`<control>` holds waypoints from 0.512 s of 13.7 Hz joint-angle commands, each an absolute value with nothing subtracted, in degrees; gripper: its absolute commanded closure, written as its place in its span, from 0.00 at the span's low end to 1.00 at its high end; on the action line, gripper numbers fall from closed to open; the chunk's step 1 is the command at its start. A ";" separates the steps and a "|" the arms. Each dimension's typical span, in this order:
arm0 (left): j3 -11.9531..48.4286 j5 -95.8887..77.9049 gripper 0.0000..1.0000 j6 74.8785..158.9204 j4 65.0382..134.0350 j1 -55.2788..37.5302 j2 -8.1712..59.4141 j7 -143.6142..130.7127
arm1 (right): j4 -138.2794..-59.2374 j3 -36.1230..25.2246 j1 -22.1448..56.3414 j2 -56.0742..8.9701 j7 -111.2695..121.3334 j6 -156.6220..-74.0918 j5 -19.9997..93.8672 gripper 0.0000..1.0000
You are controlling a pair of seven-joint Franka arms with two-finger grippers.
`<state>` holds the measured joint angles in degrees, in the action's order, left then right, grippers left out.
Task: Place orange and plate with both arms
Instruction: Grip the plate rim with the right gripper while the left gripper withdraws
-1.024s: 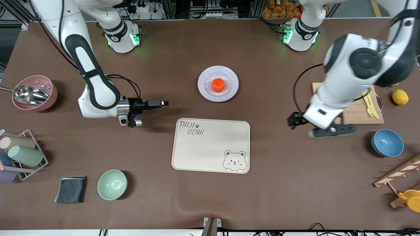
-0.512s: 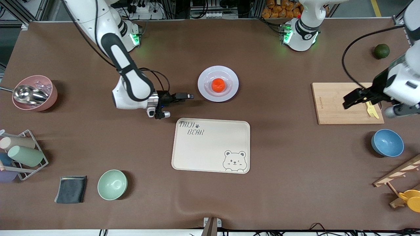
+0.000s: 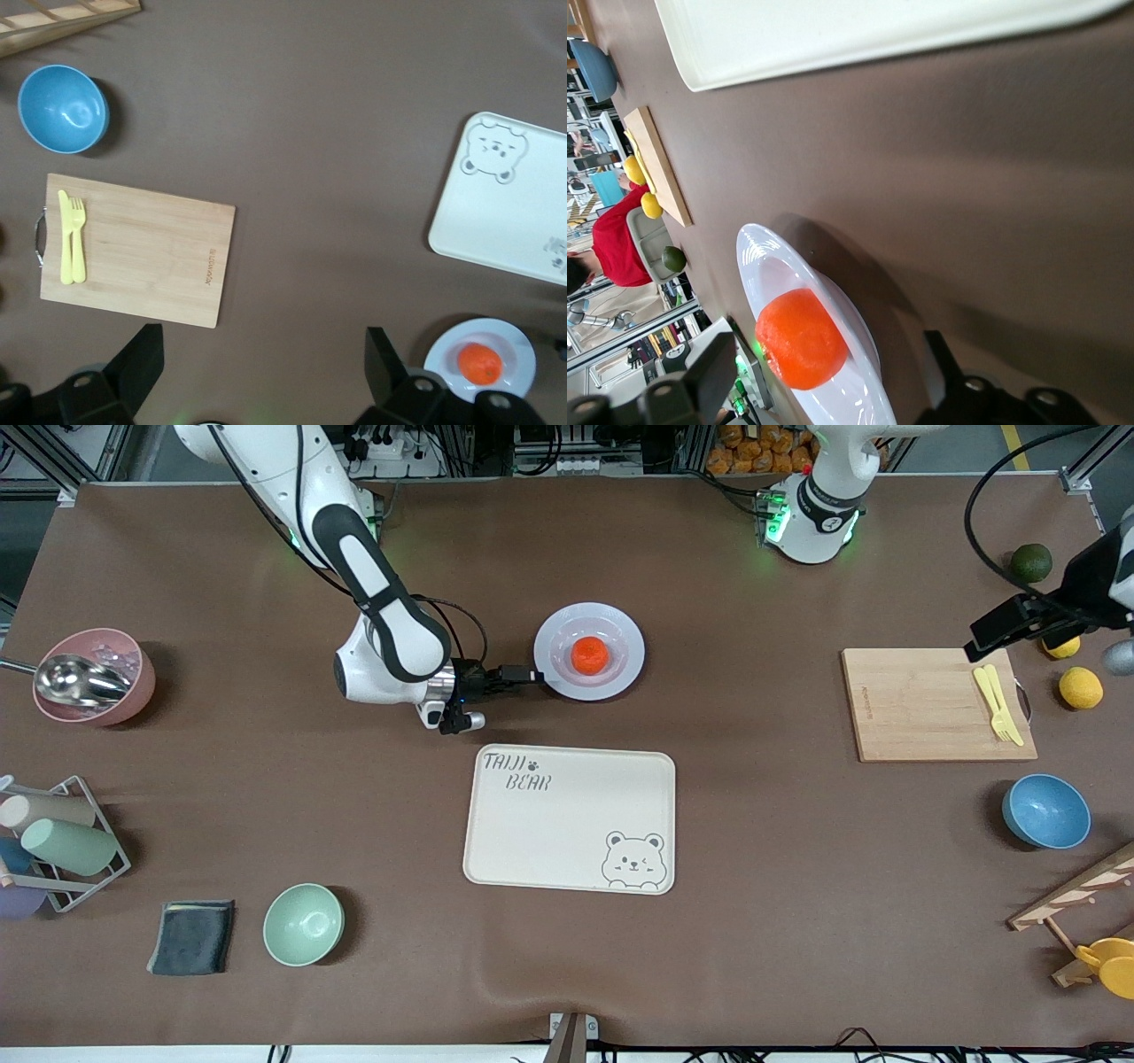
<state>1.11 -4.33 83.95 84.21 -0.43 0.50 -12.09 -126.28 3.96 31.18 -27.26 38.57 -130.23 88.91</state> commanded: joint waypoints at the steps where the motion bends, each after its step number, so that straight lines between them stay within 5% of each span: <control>1: -2.98 -7.56 0.00 81.13 85.25 -1.76 -1.40 -8.44 | -126.56 3.52 33.40 -29.70 44.63 -131.48 94.38 0.14; 4: -3.08 -7.38 0.00 80.24 85.34 -1.76 -1.93 -7.91 | -127.44 3.60 34.01 -29.80 46.23 -131.31 95.80 0.23; 7: -3.08 -5.98 0.00 80.24 85.60 -2.72 -1.85 -7.73 | -127.88 3.69 34.01 -29.27 46.23 -131.05 95.80 0.47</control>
<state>-2.40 -6.41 80.70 84.51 -1.36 -0.73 -8.83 -126.89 3.92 33.11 -29.75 44.51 -130.98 93.78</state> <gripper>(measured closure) 0.000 0.300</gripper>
